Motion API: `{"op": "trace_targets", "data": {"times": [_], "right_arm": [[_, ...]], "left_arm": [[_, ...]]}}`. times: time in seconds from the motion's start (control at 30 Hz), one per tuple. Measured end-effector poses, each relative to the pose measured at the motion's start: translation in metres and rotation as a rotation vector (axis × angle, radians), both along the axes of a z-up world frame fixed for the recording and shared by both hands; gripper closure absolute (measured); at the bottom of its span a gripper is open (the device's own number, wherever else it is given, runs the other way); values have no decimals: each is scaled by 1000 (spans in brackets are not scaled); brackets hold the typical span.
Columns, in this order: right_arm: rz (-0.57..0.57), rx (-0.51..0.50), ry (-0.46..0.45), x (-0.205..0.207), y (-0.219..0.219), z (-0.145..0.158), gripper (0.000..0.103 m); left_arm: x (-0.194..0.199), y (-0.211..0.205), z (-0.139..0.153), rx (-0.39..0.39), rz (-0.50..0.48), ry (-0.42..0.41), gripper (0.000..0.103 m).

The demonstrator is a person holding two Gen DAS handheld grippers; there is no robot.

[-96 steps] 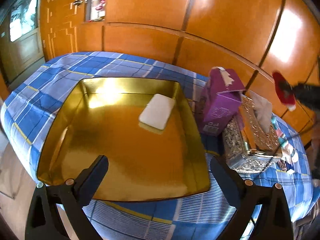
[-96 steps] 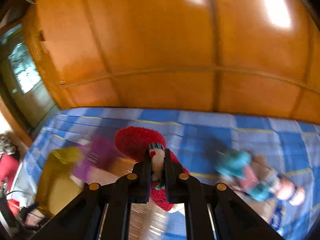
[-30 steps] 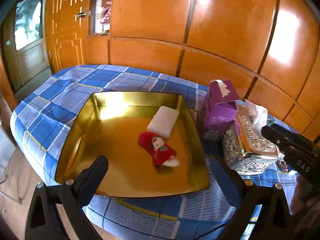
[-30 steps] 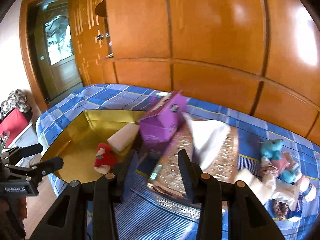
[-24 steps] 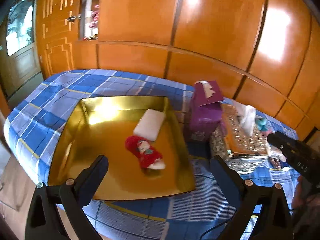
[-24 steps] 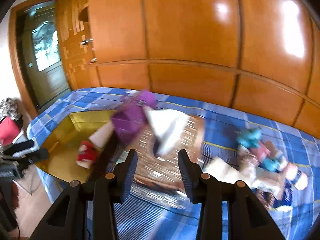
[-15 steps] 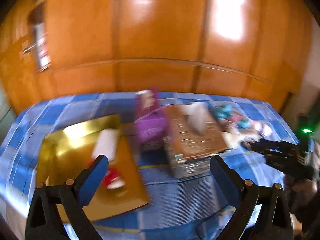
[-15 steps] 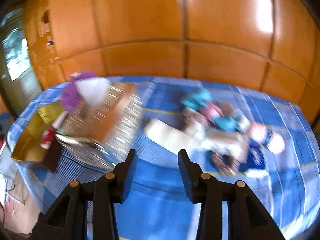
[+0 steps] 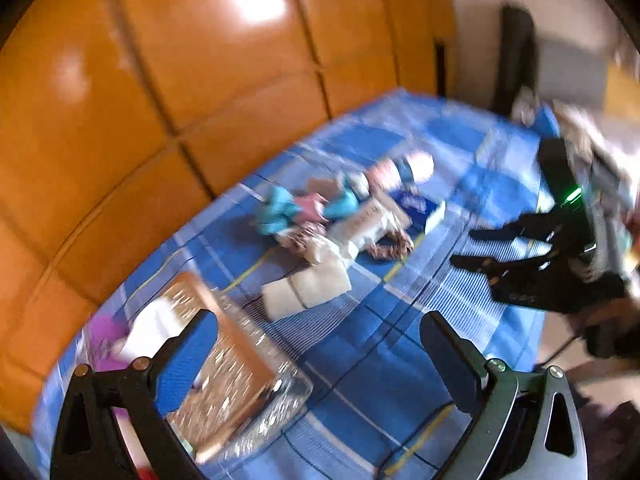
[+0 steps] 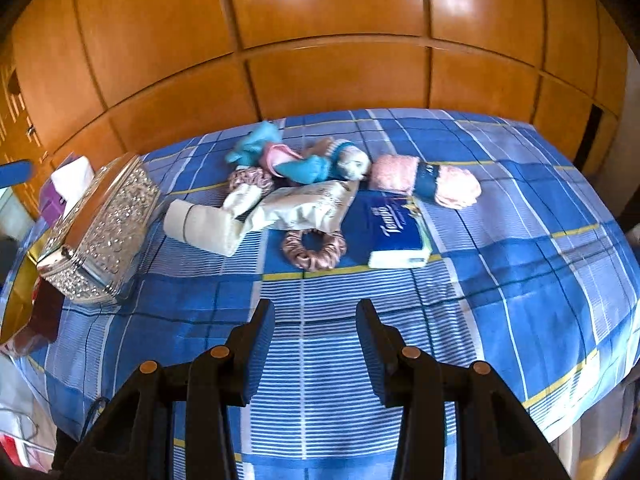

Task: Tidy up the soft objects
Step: 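Reach the left gripper to the rolled beige towel and grasp it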

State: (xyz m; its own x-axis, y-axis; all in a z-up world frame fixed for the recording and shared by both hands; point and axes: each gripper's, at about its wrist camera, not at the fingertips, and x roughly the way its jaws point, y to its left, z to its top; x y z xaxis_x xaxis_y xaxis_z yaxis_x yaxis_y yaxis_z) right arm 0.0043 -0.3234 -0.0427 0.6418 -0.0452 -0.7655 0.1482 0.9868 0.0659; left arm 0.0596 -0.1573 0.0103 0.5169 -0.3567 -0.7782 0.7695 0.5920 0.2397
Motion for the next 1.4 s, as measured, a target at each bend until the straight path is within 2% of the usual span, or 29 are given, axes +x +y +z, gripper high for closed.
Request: {"op": "trace_targets", "data": {"times": [0.13,0.2,0.27,0.37,0.5,0.53,0.6,0.67,0.7,0.73,0.77,0.83,0.97,1.03,1.1,1.13,1.17,1.2,1.23,1.27,1.4], "right_arm": [[-9,22,-15,0,-8,3,61],[-22,29,-24,-1,-14,5,61],[-41,53,-29,-2,-21,7,61],[-64,63,-29,-2,-28,8,61],[-98,102,-21,-3,-41,5,61],[-103,108,-20,-3,-43,4,61],[-112,118,-19,-4,-47,3,61],[-118,119,-17,-4,-49,3,61],[-120,119,-18,-4,-49,3,61],[-123,117,-19,-4,-50,3,61],[-125,114,-21,-5,-50,3,61],[-130,115,-17,-4,-51,2,61],[-137,117,-9,-4,-53,1,61],[-137,114,-11,-4,-52,2,61],[-137,110,-14,-5,-52,3,61],[-137,109,-15,-5,-52,4,61],[-137,109,-16,-5,-52,5,61],[-137,108,-17,-5,-51,5,61],[-137,108,-16,-5,-51,6,61],[-135,109,-16,-5,-51,6,61],[-140,124,-16,-5,-54,6,61]], "left_arm": [[20,-47,-35,175,-33,36,4],[25,-60,-48,217,-46,46,4],[35,-75,-66,294,-28,54,4],[49,-85,-85,337,-3,79,4],[64,-96,-104,377,42,74,5],[67,-100,-110,381,49,87,8],[73,-101,-119,382,60,130,21],[77,-100,-127,380,69,169,55],[76,-98,-124,347,71,175,61],[76,-95,-122,319,70,194,77],[74,-91,-116,274,66,224,87],[67,-83,-106,187,15,294,96],[41,-70,-90,44,-106,431,96],[33,-63,-82,2,-125,455,96],[31,-57,-70,-1,-119,444,95],[33,-55,-64,12,-117,431,88],[39,-55,-57,32,-116,415,71],[46,-55,-51,60,-114,380,60],[52,-57,-44,99,-113,325,43],[57,-58,-40,140,-113,287,37],[71,-79,-48,377,-153,167,34]]}}
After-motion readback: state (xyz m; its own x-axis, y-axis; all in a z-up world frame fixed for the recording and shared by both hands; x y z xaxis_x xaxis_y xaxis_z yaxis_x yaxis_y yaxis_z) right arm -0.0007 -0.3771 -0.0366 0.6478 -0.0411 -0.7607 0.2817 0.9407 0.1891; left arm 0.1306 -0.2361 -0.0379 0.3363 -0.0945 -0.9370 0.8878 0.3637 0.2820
